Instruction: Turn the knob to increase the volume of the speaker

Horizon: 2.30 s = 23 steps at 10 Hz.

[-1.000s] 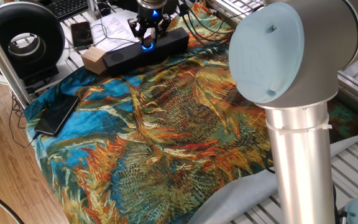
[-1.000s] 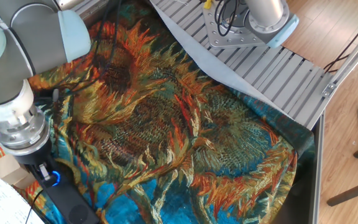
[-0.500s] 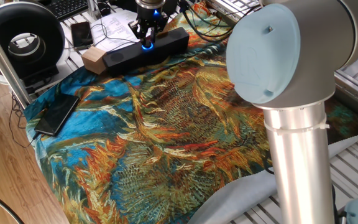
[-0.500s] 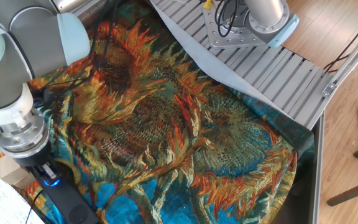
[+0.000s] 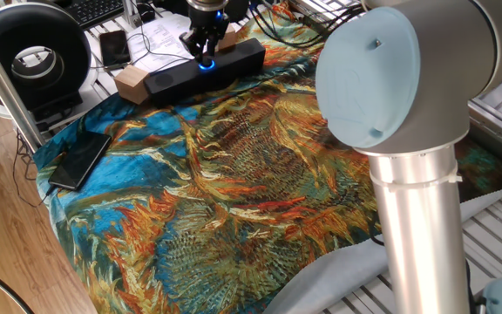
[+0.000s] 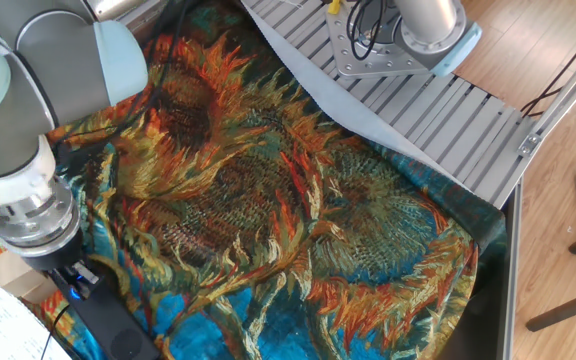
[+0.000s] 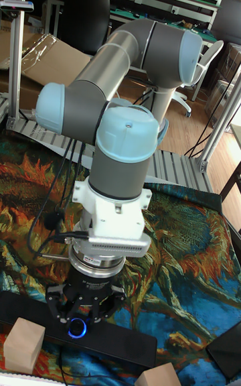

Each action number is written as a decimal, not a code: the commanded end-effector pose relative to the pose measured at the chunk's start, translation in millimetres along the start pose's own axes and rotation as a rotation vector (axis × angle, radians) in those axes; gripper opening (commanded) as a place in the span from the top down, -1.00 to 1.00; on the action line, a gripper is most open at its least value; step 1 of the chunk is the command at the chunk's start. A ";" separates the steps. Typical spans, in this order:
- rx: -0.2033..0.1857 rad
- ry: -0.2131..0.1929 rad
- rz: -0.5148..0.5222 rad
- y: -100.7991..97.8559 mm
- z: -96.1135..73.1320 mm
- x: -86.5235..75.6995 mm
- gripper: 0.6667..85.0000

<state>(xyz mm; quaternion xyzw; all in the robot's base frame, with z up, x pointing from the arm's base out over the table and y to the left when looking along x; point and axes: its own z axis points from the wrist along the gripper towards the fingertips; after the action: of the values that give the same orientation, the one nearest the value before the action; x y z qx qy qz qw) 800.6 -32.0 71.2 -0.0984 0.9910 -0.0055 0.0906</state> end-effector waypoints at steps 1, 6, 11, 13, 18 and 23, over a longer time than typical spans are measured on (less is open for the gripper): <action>0.035 -0.050 -0.304 -4.5 -2.8 -15.0 0.07; 0.000 -0.029 -0.548 6.5 -0.8 -7.7 0.00; -0.030 -0.013 -0.593 5.2 5.6 6.7 -0.05; -0.030 -0.015 -0.604 2.5 6.8 8.6 -0.06; -0.043 -0.018 -0.574 4.0 7.3 9.0 0.05; -0.041 -0.015 -0.550 3.2 8.4 8.6 0.11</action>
<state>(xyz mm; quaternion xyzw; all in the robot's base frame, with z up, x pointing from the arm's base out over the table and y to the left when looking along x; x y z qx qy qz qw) 792.6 -31.3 60.4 -0.3756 0.9224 -0.0145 0.0886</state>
